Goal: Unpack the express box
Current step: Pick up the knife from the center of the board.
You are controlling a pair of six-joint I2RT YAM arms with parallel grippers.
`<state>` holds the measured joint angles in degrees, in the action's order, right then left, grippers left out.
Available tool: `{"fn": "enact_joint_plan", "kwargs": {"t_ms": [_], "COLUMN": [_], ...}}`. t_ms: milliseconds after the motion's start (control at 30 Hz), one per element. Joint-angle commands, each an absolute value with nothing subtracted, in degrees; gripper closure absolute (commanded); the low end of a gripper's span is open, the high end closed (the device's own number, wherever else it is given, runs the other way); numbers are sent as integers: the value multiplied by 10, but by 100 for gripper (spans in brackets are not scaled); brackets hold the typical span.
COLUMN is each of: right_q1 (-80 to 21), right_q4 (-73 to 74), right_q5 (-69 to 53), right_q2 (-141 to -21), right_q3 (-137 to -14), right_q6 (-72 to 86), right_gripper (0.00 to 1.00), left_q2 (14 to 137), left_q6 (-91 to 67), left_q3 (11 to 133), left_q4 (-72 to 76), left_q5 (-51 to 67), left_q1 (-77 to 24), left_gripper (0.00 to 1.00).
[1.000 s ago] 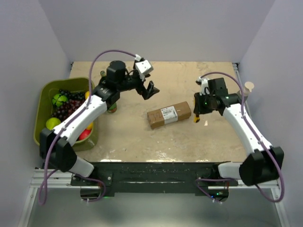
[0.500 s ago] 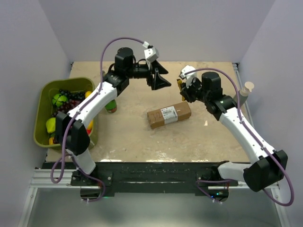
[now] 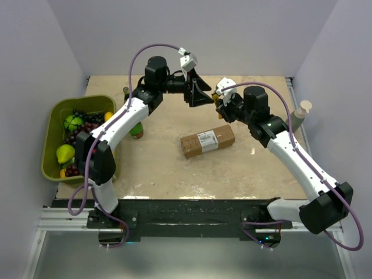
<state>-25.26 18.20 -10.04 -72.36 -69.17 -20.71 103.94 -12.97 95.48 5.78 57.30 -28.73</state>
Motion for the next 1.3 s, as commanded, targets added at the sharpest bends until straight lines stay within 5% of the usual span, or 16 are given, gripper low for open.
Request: {"fn": "enact_joint_plan", "kwargs": {"t_ms": [0,400,633,800,900,933,967,1067,1267], "right_q1": [-260,-277,-285,-286,-283,-280,-278,-271,-194], "right_q4": [156,151,142,143,212,272,292,294,251], "right_q5": [-96,-87,-73,-61,-142,-167,-209,-248,-364], "right_q2": [-727,-716,-712,-722,-736,-738,-734,-684,-717], "right_q3": [-722,-719,-715,-722,-768,-784,-795,-802,-838], "right_q6": [-214,-221,-224,-212,-215,-213,-208,-177,-42], "right_gripper": [96,96,96,93,77,50,40,7,2], "left_q2": [1055,1095,1095,1092,1088,1085,1087,1099,1100], "left_q6": [-143,-139,-129,-139,-246,-295,-395,-402,-424], "left_q3": [988,1025,1019,998,943,922,900,910,932], "left_q4": [71,52,40,40,154,217,350,363,388], "left_q5": [571,557,562,591,637,655,668,734,781], "left_q1": [-294,-302,-303,-298,-267,-245,-235,-217,-214], "left_gripper": [31,59,100,100,100,100,100,100,100]}}
